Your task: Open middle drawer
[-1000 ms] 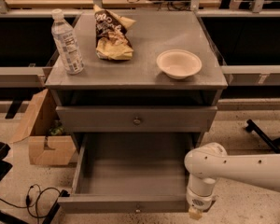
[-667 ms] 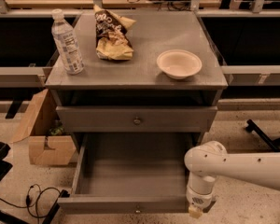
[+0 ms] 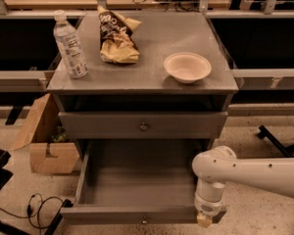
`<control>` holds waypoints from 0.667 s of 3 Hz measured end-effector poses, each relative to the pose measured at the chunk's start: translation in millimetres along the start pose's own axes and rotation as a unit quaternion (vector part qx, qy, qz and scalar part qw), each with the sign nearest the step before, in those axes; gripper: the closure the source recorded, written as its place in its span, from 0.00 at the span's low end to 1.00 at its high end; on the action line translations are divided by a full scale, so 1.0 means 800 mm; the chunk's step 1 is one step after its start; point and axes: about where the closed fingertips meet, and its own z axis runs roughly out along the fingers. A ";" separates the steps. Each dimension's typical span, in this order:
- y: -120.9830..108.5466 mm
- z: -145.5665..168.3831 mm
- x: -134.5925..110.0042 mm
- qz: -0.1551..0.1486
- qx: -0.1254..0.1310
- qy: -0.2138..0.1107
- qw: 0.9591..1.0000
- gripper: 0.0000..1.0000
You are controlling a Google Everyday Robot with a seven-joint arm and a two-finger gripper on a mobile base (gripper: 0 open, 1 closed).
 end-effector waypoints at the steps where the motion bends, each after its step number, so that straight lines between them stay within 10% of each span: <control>1: -0.003 -0.003 -0.002 0.002 -0.001 0.000 1.000 1.00; 2: -0.004 -0.006 -0.003 0.004 -0.004 0.001 1.000 1.00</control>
Offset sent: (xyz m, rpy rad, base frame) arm -0.2847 0.0331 0.0632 -0.1175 0.6363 0.0590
